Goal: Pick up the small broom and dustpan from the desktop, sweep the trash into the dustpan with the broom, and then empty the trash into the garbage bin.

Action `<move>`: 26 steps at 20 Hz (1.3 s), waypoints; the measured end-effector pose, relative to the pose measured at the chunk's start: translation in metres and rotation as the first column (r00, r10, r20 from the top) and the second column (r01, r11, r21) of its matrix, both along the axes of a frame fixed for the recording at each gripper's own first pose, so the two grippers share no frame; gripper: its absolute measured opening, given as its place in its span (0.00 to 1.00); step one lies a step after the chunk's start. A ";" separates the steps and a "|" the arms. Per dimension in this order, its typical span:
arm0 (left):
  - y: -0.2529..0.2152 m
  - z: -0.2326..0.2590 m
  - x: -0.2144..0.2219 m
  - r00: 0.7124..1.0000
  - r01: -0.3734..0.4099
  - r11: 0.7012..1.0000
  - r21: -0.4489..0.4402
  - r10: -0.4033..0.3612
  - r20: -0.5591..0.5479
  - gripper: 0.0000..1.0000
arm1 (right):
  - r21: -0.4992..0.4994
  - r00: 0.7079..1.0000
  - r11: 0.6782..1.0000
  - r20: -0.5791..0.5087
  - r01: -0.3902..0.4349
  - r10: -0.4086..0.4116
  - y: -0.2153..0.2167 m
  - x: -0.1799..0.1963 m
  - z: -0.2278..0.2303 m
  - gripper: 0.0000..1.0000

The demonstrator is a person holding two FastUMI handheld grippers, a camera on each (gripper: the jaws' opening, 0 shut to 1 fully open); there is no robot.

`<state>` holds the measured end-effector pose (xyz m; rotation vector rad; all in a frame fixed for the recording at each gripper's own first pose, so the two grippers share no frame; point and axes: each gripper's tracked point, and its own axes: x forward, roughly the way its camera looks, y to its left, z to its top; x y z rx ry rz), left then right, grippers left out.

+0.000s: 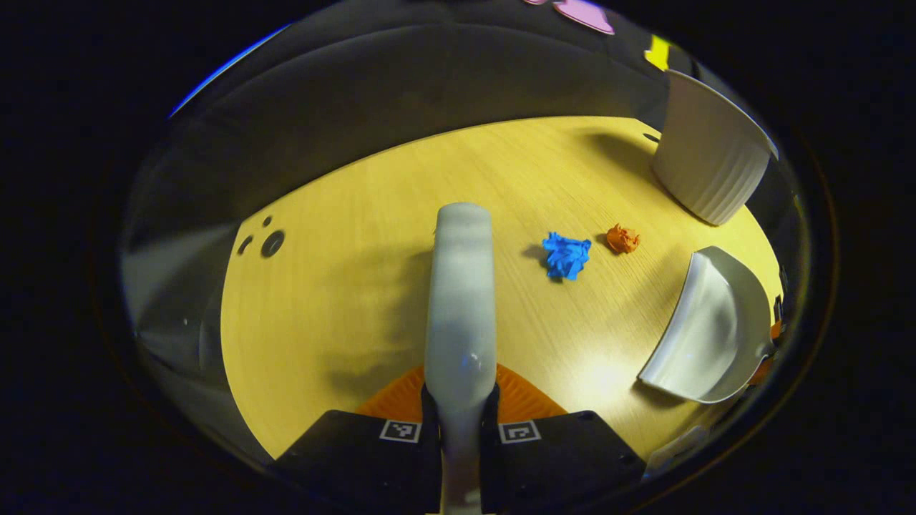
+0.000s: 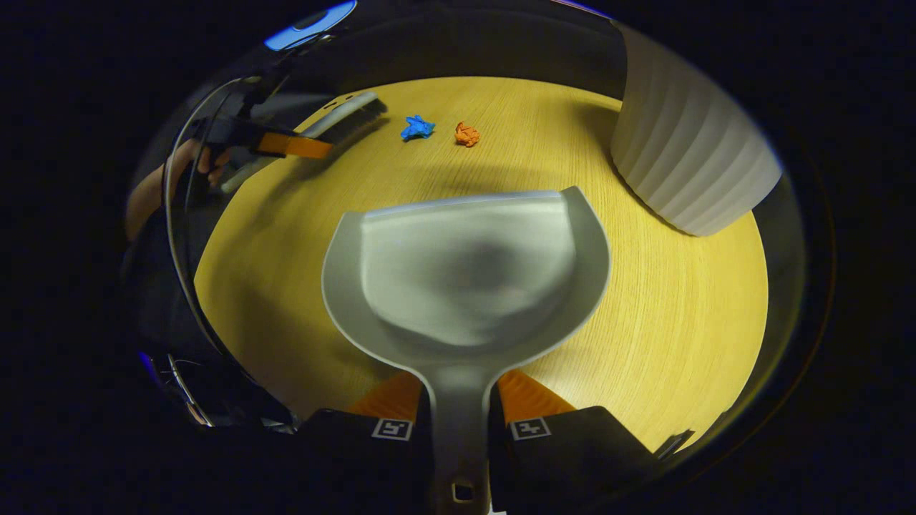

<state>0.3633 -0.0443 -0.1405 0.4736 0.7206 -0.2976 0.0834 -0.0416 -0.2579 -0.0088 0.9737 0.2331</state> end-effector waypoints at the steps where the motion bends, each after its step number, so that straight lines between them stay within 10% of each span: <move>1: -0.010 -0.004 0.009 0.999 0.031 0.999 0.022 -0.030 -0.012 0.25 | -0.003 1.000 1.000 -0.001 -0.013 0.013 -0.002 -0.001 0.001 0.35; 6: -0.047 -0.005 0.049 0.964 0.264 0.947 0.184 -0.261 -0.042 0.27 | -0.037 0.996 0.996 -0.003 -0.084 0.084 -0.015 -0.006 -0.001 0.34; 16: -0.131 -0.033 0.011 0.742 0.666 0.723 0.186 -0.614 -0.268 0.27 | -0.039 0.992 0.991 0.002 -0.126 0.127 -0.024 -0.001 -0.003 0.35; 23: -0.151 -0.059 -0.070 0.680 0.702 0.705 0.095 -0.625 -0.383 0.27 | -0.036 0.992 0.991 0.018 -0.128 0.128 -0.024 -0.002 -0.009 0.34; 26: -0.158 -0.062 -0.101 0.692 0.649 0.760 -0.007 -0.595 -0.409 0.27 | -0.032 0.992 0.992 0.029 -0.125 0.126 -0.024 -0.002 -0.010 0.35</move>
